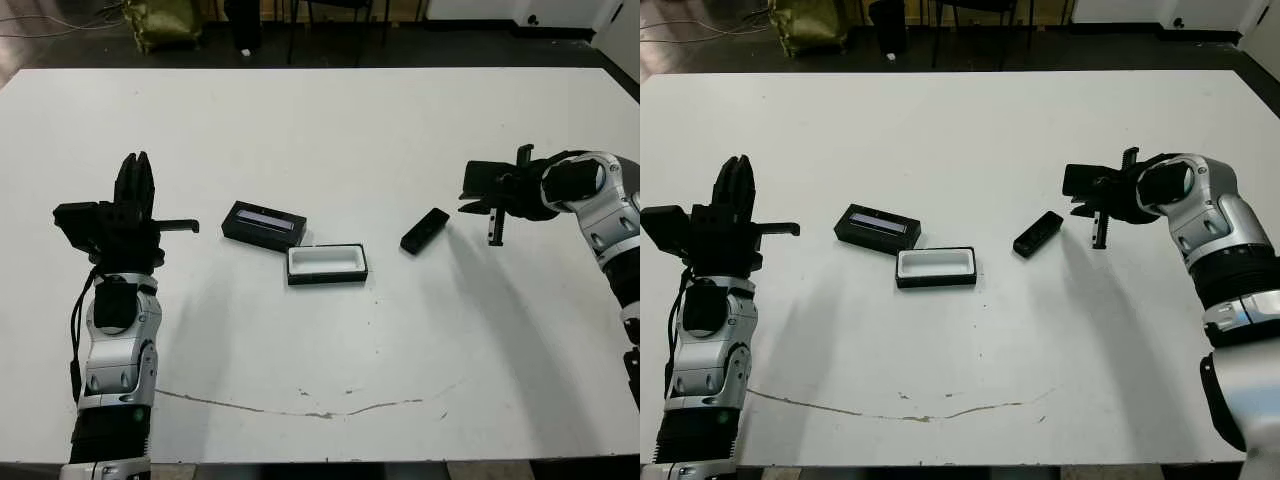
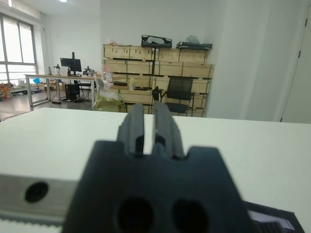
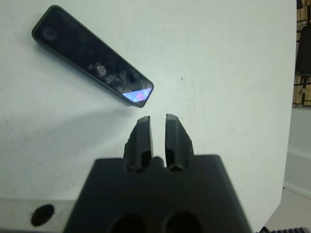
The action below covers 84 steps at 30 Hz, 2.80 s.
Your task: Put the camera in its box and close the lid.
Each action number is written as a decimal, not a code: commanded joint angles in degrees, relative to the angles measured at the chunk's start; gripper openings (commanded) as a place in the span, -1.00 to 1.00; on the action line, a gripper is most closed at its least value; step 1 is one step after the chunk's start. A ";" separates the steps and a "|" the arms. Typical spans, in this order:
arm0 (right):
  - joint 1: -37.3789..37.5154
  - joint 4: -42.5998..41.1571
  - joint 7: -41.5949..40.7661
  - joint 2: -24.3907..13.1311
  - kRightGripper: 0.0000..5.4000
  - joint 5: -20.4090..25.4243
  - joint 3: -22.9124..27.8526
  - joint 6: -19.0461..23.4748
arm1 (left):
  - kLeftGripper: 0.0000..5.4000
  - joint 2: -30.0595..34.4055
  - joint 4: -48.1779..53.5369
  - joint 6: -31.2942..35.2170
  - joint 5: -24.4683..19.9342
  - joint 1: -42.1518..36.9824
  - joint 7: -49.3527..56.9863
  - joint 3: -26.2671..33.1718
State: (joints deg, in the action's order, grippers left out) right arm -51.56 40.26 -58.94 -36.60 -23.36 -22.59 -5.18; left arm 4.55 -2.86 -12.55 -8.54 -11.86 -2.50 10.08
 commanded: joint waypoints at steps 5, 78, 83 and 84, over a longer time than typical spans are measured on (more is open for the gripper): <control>0.04 4.19 -1.06 1.59 -1.00 0.00 -1.07 -1.88 | -0.99 0.33 -0.32 0.93 0.39 0.63 -0.01 -0.05; -4.90 22.13 8.58 12.23 -1.00 -1.75 -2.52 -7.93 | -0.99 -0.59 -0.58 1.17 0.06 1.04 0.62 -0.13; -5.86 23.98 8.25 13.39 -1.00 -1.41 -2.22 -7.60 | -0.99 -0.72 -0.31 1.58 0.17 1.11 0.88 -0.25; -6.13 24.42 8.03 13.73 -1.00 -1.30 -2.14 -7.39 | -0.99 -0.73 -0.27 1.64 0.24 1.12 0.93 -0.29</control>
State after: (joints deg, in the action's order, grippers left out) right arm -58.43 63.10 -49.92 -24.08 -24.46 -24.25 -13.19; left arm 4.02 -2.51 -11.73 -8.57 -11.45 -1.92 9.87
